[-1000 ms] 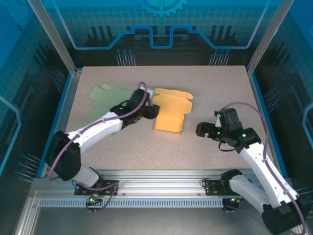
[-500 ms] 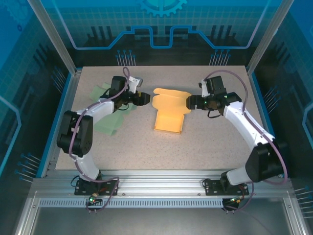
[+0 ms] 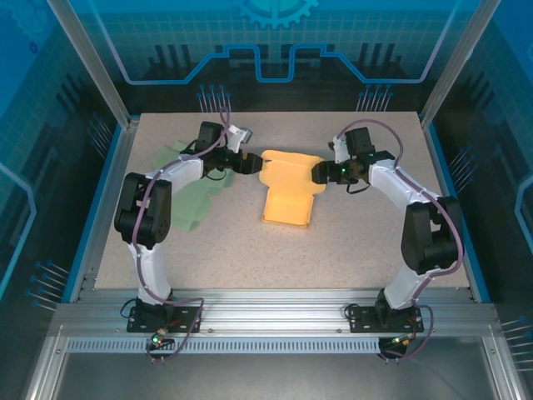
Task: Fold the paper box
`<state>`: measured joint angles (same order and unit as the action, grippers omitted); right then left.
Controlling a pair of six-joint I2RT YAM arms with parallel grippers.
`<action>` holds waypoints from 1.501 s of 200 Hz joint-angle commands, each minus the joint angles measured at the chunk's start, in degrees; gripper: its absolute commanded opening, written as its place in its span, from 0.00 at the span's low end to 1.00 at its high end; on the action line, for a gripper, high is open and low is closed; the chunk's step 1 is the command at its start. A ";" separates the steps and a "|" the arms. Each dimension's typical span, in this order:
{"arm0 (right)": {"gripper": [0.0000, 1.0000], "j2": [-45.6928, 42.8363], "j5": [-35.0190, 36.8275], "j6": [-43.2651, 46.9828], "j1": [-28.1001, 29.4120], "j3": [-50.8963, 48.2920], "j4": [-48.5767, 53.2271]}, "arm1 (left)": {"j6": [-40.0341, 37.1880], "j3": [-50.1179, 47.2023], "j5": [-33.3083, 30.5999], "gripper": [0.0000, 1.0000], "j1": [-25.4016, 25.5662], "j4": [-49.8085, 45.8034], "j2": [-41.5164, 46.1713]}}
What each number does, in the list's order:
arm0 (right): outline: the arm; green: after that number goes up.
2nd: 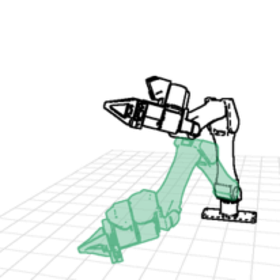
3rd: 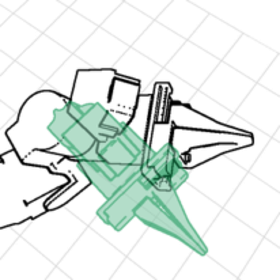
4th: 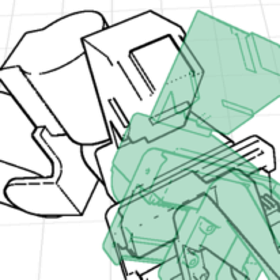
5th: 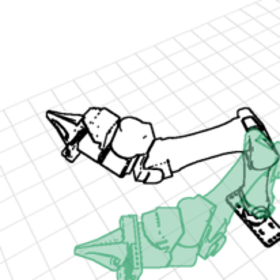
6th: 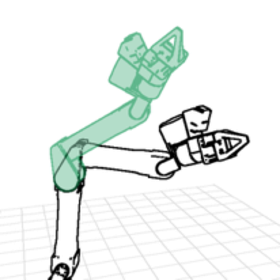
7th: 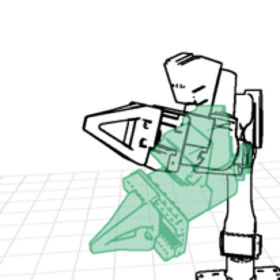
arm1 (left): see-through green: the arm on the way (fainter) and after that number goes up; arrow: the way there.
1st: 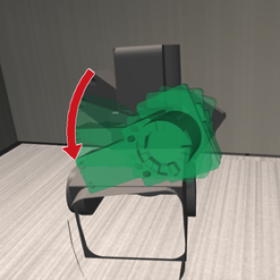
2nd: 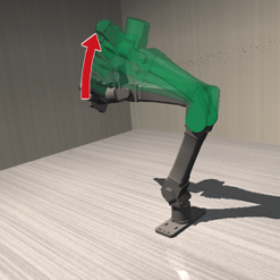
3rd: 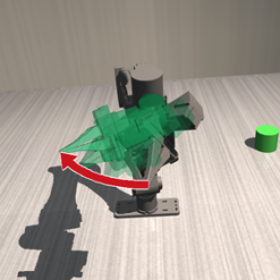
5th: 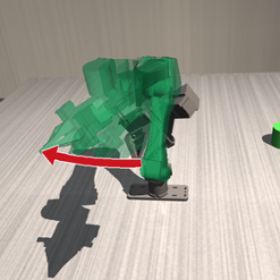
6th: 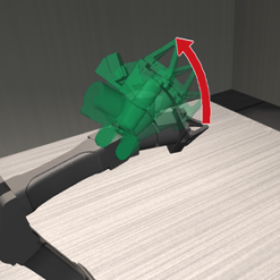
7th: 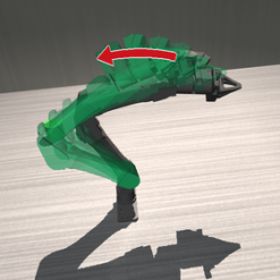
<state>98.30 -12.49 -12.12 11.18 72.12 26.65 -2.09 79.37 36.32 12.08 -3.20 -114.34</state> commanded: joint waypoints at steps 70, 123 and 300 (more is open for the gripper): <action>0.44 0.81 -4.58 -1.23 -0.48 -1.43 -4.66 | -2.46 0.20 -6.53 0.35 6.13 0.38 -0.38; 0.27 0.70 -1.48 -1.94 0.88 -2.16 -4.95 | -0.10 -2.19 -18.09 0.17 9.70 2.75 2.02; 0.00 -2.65 23.07 -0.87 10.00 -0.54 -7.27 | 9.92 -12.89 -34.86 0.33 15.01 10.64 10.98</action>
<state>97.91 9.02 -14.90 20.60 72.12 21.26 8.29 67.83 4.19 26.85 8.12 -106.08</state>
